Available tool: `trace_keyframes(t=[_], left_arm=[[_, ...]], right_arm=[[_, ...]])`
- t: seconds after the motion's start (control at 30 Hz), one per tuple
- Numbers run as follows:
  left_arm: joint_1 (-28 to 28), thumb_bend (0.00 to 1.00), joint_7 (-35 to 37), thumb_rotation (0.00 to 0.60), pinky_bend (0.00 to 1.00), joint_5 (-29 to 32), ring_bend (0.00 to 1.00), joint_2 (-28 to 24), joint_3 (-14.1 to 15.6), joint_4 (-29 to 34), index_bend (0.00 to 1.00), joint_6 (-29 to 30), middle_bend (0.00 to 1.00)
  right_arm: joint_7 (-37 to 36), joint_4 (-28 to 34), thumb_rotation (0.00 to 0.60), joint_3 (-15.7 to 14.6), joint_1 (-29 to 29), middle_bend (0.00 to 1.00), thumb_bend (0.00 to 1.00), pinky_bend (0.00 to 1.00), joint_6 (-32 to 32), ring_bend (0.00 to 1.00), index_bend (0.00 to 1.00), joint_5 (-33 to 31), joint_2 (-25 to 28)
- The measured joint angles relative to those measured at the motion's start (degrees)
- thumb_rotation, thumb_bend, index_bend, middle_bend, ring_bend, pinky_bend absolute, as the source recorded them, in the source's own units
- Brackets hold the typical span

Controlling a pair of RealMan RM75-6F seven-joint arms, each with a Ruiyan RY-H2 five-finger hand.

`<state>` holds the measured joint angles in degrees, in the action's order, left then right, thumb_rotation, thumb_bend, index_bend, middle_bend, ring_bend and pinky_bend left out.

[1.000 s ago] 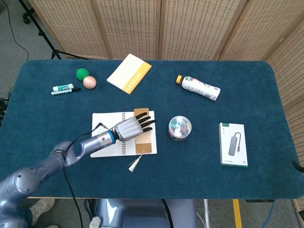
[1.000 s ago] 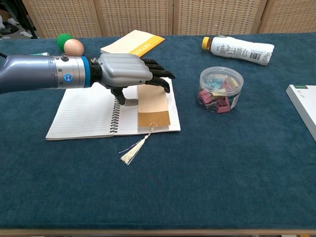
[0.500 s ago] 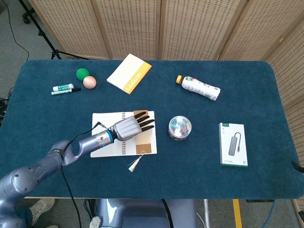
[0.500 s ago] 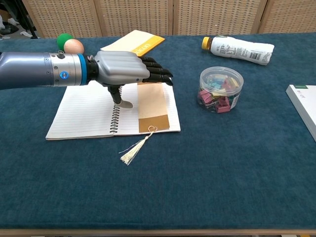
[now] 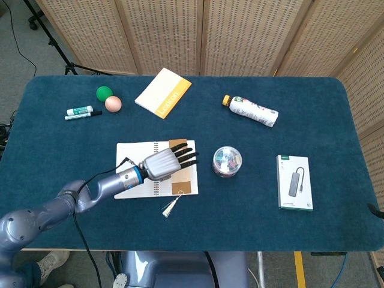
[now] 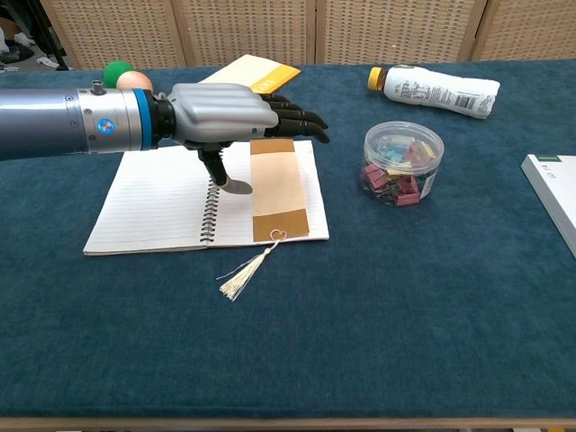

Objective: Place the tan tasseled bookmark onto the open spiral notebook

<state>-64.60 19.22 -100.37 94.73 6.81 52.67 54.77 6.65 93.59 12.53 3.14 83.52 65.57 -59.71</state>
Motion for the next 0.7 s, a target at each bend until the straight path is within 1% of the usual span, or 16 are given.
trace_keyframes(t=[0.07,0.17,0.3,0.4,0.53,0.7], left_arm=[[-0.11,0.30,0.62,0.600,0.00,0.83,0.00,-1.64,-0.18,3.42,0.09,-1.02,0.00],[-0.33,0.30,0.88,0.600,0.00,2.56,0.00,-4.96,-0.46,10.32,0.09,-3.61,0.00],[-0.58,0.31,0.42,0.600,0.00,5.82,0.00,-9.53,-0.54,19.62,0.09,-9.13,0.00],[-0.55,0.31,-0.37,0.600,0.00,8.78,0.00,-11.70,-0.56,23.84,0.09,-12.96,0.00],[0.12,0.32,-0.75,0.600,0.00,11.89,0.00,-12.17,-0.98,25.63,0.09,-15.17,0.00],[1.31,0.32,0.05,0.600,0.00,13.63,0.00,-10.27,-2.30,24.70,0.09,-15.79,0.00]], right_arm=[[-0.02,0.01,0.600,-0.08,0.02,0.00,0.00,0.00,-0.08,0.00,0.00,0.12,-0.01],[-0.08,0.10,0.600,-0.15,0.04,0.00,0.00,0.00,-0.12,0.00,0.00,0.28,0.01],[-0.19,0.22,0.600,-0.20,0.00,0.00,0.00,0.00,-0.06,0.00,0.00,0.43,0.07],[-0.26,0.30,0.600,-0.24,0.00,0.00,0.00,0.00,-0.01,0.00,0.00,0.61,0.10],[-0.42,0.38,0.600,-0.27,-0.04,0.00,0.00,0.00,0.02,0.00,0.00,0.71,0.17],[-0.57,0.31,0.600,-0.29,0.00,0.00,0.00,0.00,-0.15,0.00,0.00,0.71,0.20]])
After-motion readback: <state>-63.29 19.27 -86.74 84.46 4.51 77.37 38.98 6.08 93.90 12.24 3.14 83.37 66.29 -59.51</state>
